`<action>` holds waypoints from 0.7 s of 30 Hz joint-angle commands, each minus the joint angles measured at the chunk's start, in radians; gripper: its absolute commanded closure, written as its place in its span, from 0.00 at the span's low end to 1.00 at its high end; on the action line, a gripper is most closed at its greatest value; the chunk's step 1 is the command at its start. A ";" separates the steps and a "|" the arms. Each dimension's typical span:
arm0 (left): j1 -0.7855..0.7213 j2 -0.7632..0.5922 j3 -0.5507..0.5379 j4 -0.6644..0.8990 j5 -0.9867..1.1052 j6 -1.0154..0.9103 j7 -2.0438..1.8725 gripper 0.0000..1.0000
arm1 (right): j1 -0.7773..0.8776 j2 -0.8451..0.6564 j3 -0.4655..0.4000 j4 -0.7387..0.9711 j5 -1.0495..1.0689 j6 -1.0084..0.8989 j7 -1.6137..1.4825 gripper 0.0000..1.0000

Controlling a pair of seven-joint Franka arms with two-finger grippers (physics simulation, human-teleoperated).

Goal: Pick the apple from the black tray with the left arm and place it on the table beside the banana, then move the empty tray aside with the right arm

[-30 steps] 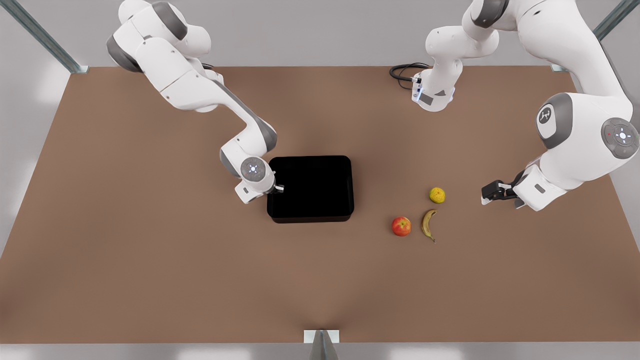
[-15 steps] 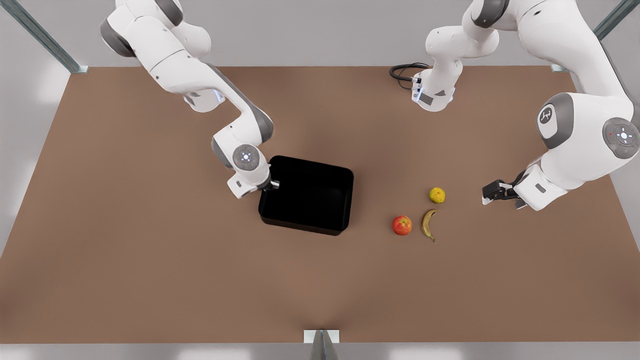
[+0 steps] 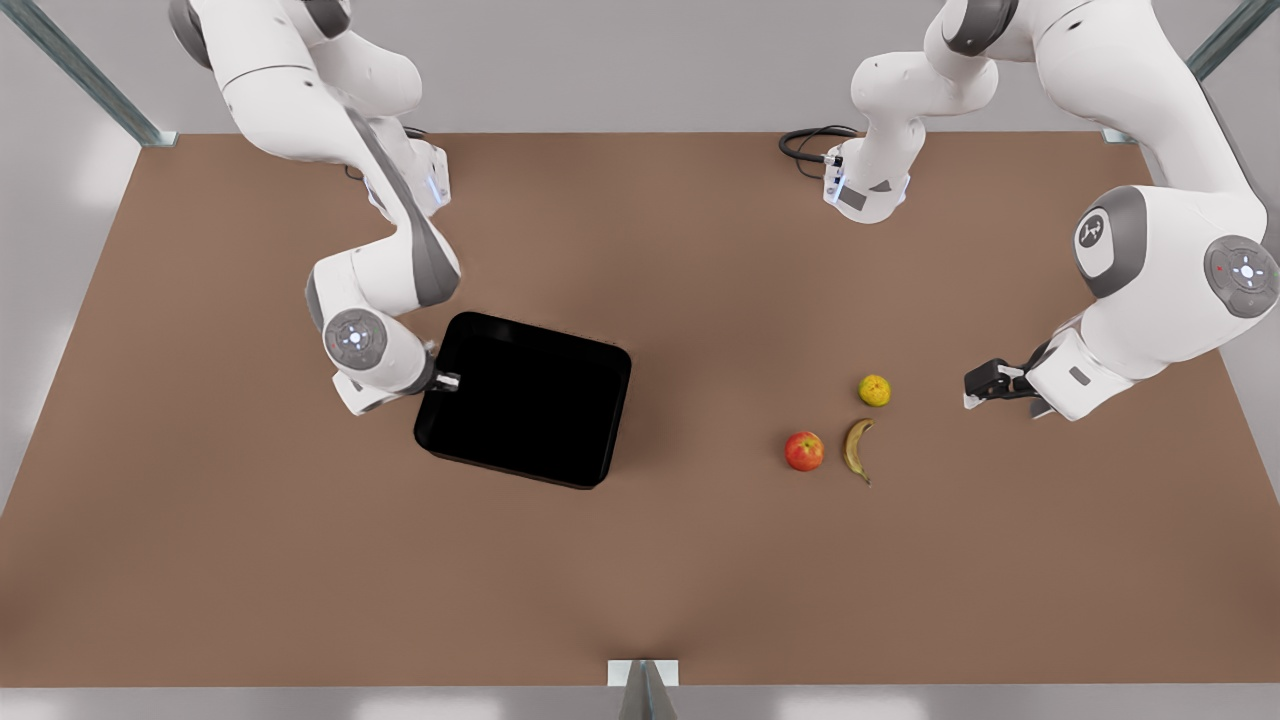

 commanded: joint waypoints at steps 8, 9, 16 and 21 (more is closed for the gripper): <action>-0.003 -0.001 0.000 0.001 0.001 -0.001 0.003 0.00 | -0.002 0.050 -0.197 0.090 -0.004 -0.069 -0.830 0.91; -0.003 -0.001 -0.002 0.001 0.001 -0.001 0.003 0.00 | -0.004 0.076 -0.220 0.118 -0.004 -0.069 -0.872 0.91; -0.003 -0.003 -0.002 0.001 0.002 -0.001 0.003 0.00 | -0.018 0.263 -0.304 0.257 0.033 -0.049 -1.059 0.91; -0.006 -0.006 -0.003 0.001 0.025 -0.004 0.001 0.00 | -0.019 0.352 -0.318 0.271 0.034 0.040 -1.076 0.91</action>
